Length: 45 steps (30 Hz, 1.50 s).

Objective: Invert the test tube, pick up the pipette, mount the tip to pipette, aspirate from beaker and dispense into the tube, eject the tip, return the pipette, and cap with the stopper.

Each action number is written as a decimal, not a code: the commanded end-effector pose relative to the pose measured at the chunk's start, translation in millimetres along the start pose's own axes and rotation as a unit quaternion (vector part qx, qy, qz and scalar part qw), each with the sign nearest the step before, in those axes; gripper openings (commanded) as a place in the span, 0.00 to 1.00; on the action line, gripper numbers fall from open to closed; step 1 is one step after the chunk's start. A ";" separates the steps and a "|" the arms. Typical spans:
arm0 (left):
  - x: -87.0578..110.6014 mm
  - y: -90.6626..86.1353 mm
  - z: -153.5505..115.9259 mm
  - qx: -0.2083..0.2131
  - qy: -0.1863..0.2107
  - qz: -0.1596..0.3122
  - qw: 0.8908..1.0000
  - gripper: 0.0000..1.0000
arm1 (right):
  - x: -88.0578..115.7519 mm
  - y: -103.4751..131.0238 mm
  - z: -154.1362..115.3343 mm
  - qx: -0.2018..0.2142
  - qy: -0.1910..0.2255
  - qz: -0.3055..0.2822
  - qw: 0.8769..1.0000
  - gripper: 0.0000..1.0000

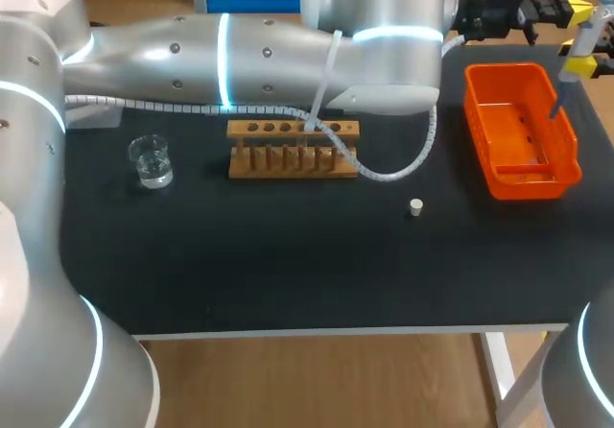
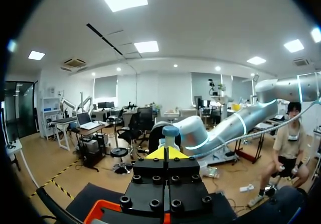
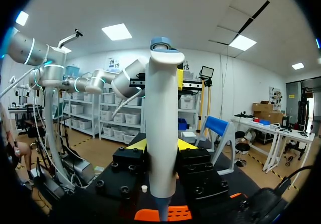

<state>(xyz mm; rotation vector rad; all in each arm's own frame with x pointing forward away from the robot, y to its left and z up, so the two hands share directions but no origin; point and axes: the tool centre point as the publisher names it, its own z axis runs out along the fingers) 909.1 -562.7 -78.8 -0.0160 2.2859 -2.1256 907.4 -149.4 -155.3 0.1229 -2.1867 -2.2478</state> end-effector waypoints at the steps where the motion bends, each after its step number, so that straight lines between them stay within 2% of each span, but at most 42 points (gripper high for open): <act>1: 3.2 5.9 1.0 0.009 -0.023 0.005 1.000 0.00 | -2.9 10.0 0.5 0.002 0.004 0.000 1.000 0.00; 5: 0.8 -7.7 -4.5 0.008 -0.026 0.010 1.000 0.00 | -2.9 10.0 0.5 0.002 0.004 0.000 1.000 0.00; 6: 0.2 -10.4 -6.2 0.008 -0.027 0.010 1.000 0.23 | -2.9 10.0 0.5 0.002 0.004 0.000 1.000 0.00; 7: -0.4 -12.5 -7.8 0.009 -0.027 0.010 1.000 0.66 | -2.9 10.0 0.5 0.002 0.004 0.000 1.000 0.00; 8: -0.7 -14.7 -9.3 0.006 -0.026 0.009 1.000 1.00 | -2.9 10.0 0.5 0.002 0.004 0.000 1.000 0.00; 18: -1.1 -30.8 -38.4 -0.015 0.018 0.020 1.000 1.00 | -2.9 10.0 0.5 0.002 0.004 0.000 1.000 0.00; 27: 8.5 -35.7 -81.4 -0.031 0.028 0.021 0.999 1.00 | -2.9 10.0 0.5 0.002 0.004 0.000 1.000 0.00; 39: 34.2 -26.8 -130.2 -0.045 0.012 0.050 0.998 1.00 | -2.9 10.0 0.5 0.002 0.004 0.000 1.000 0.00; 45: 42.2 -25.6 -151.0 -0.050 0.027 0.081 0.995 1.00 | -2.9 10.0 0.5 0.002 0.004 0.000 1.000 0.00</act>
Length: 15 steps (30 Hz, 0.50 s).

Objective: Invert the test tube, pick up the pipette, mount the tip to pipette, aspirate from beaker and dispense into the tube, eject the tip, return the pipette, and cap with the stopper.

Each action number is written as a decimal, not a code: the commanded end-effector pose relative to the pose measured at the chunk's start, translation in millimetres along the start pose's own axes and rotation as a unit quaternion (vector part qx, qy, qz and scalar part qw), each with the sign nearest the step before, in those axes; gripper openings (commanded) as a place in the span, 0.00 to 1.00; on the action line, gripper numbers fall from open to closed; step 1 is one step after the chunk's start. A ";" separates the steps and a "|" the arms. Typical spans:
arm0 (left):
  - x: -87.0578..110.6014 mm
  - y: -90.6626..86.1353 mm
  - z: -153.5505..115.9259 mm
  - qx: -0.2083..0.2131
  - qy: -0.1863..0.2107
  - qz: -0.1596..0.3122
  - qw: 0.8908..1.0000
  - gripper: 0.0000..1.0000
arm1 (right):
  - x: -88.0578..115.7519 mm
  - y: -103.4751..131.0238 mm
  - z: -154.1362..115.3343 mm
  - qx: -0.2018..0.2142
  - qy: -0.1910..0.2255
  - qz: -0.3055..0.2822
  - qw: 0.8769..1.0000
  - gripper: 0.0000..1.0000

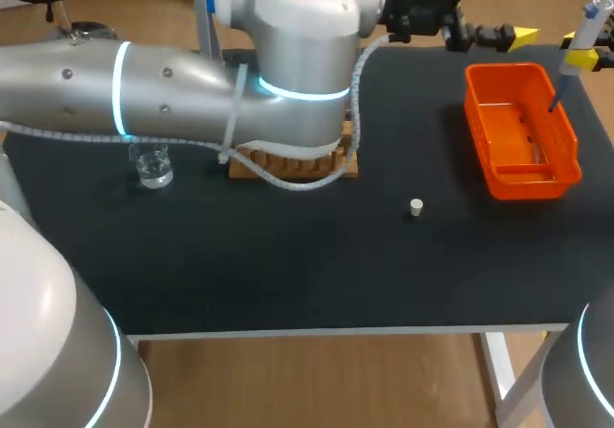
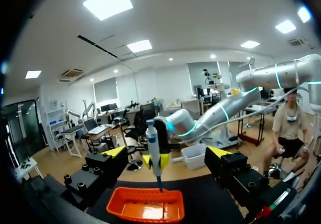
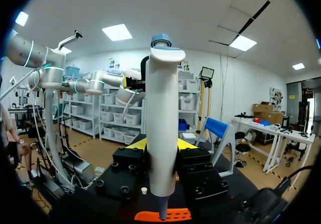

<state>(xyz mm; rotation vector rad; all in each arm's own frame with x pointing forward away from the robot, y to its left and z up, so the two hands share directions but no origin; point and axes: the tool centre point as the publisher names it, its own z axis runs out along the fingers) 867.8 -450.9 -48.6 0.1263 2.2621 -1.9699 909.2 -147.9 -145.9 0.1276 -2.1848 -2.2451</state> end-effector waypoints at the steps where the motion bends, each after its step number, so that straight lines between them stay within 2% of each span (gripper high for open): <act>1: 3.3 -1.3 -40.8 -0.019 0.041 0.012 0.999 1.00 | -0.5 0.7 -1.1 0.002 0.002 0.000 1.000 0.00; 8: 16.2 -0.2 -68.8 -0.039 0.027 0.027 0.999 1.00 | -0.5 0.7 -1.1 0.002 0.002 0.000 1.000 0.00; 15: 38.8 10.2 -93.6 -0.037 0.013 -0.015 0.999 1.00 | -0.5 0.7 -1.1 0.002 0.002 0.000 1.000 0.00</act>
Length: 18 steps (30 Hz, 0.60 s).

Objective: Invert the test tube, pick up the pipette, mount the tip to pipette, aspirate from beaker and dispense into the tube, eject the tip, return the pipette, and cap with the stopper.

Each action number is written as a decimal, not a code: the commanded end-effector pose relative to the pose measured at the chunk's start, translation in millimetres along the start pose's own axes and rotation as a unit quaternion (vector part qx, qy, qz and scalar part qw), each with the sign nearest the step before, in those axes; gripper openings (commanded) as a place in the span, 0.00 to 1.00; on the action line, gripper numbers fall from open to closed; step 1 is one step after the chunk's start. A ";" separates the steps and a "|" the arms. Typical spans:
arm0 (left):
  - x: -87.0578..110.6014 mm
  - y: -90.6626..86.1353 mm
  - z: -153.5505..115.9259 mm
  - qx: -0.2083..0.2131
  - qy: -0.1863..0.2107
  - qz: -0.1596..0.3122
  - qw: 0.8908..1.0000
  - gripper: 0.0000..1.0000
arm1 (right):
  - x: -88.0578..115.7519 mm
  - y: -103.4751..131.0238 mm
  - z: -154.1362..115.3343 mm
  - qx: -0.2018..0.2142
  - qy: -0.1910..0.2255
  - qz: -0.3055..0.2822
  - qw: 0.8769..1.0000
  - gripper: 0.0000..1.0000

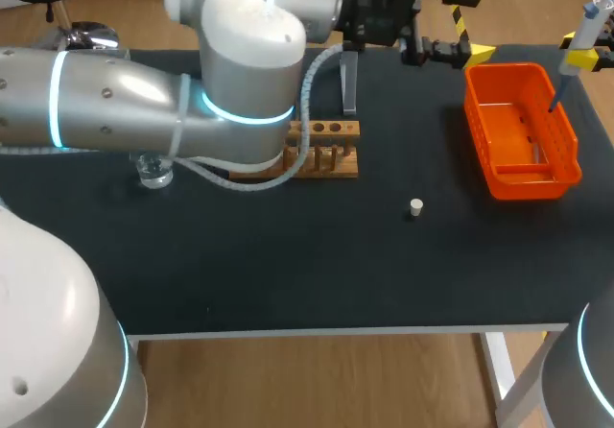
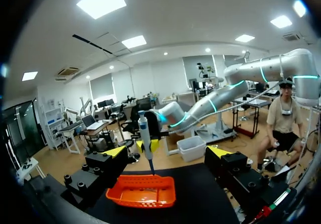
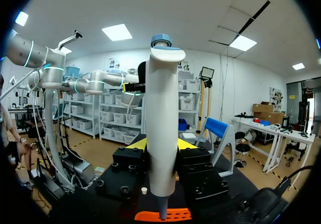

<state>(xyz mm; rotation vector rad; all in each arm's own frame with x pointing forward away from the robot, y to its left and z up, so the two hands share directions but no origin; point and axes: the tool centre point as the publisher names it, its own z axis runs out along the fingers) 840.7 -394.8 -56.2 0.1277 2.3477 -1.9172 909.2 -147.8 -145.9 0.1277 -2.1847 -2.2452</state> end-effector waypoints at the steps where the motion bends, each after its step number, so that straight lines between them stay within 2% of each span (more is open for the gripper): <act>1: 17.0 2.9 -40.2 -0.011 -0.002 -0.010 1.000 1.00 | -0.5 0.8 -1.2 0.002 0.002 0.000 1.000 0.00; 12: 50.6 20.1 -53.0 0.015 -0.028 -0.028 0.999 1.00 | -0.5 0.8 -1.2 0.002 0.002 0.000 1.000 0.00; 18: 57.7 28.4 -55.4 0.028 -0.045 -0.026 0.998 1.00 | -0.5 0.8 -1.2 0.002 0.002 0.000 1.000 0.00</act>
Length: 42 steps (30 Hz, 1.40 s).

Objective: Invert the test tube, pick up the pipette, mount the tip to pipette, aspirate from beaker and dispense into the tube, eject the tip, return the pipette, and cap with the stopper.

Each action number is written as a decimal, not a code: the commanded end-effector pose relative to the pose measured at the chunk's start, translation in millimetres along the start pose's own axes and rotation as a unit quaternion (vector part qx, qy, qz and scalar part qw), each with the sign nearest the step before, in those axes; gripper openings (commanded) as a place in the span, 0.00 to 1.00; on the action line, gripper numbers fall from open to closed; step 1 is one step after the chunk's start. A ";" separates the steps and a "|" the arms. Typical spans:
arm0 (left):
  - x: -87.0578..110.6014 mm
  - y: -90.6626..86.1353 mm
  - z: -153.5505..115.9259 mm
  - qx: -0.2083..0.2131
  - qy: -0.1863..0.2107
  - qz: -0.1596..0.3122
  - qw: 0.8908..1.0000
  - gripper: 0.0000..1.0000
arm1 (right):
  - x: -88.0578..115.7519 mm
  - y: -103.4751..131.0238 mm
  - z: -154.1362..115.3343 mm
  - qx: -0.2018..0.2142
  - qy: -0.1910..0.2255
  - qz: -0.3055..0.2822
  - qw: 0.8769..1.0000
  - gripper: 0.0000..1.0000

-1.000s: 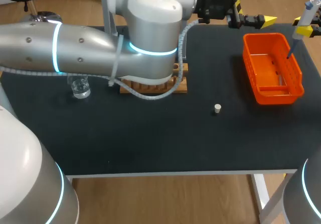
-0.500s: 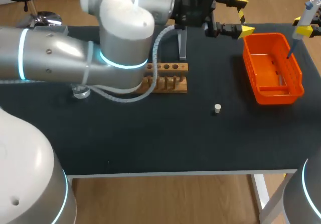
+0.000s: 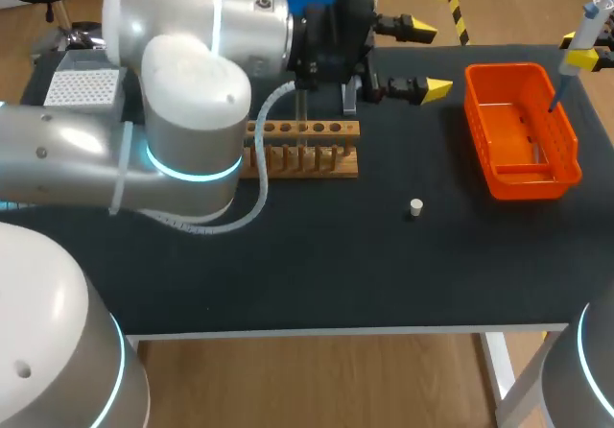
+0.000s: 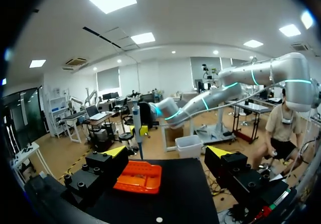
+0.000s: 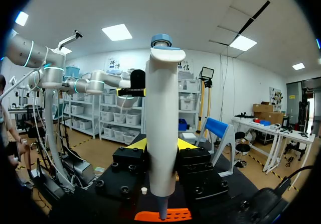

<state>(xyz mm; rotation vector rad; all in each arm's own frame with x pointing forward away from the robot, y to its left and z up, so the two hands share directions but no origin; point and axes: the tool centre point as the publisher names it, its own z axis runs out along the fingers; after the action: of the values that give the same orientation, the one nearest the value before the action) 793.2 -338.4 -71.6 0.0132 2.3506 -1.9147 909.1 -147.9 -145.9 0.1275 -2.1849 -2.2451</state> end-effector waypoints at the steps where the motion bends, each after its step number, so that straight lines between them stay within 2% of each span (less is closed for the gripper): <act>1: 8.3 11.1 -2.3 0.036 -0.022 0.002 0.999 1.00 | -0.5 0.7 -1.1 0.002 0.002 0.000 1.000 0.00; 10: 3.1 32.9 -5.3 0.054 -0.033 0.001 0.998 1.00 | -0.5 0.7 -1.1 0.002 0.002 0.000 1.000 0.00; 23: -1.2 58.3 -28.9 0.085 -0.050 -0.010 0.995 1.00 | -0.5 0.7 -1.1 0.002 0.002 0.000 1.000 0.00; 25: -1.7 60.8 -31.9 0.086 -0.050 -0.011 0.995 1.00 | -0.5 0.7 -1.1 0.002 0.002 0.000 1.000 0.00; 27: -1.7 62.2 -35.3 0.106 -0.057 -0.010 0.993 1.00 | -0.5 0.7 -1.1 0.002 0.002 0.000 1.000 0.00; 42: 0.0 66.0 -43.0 0.109 -0.070 -0.016 0.991 1.00 | -0.5 0.7 -1.1 0.002 0.002 0.000 1.000 0.00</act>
<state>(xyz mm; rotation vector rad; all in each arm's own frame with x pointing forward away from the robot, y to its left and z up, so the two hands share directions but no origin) 797.7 -283.3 -124.0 -0.1413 2.1590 -2.0140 909.2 -147.9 -145.9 0.1276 -2.1848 -2.2451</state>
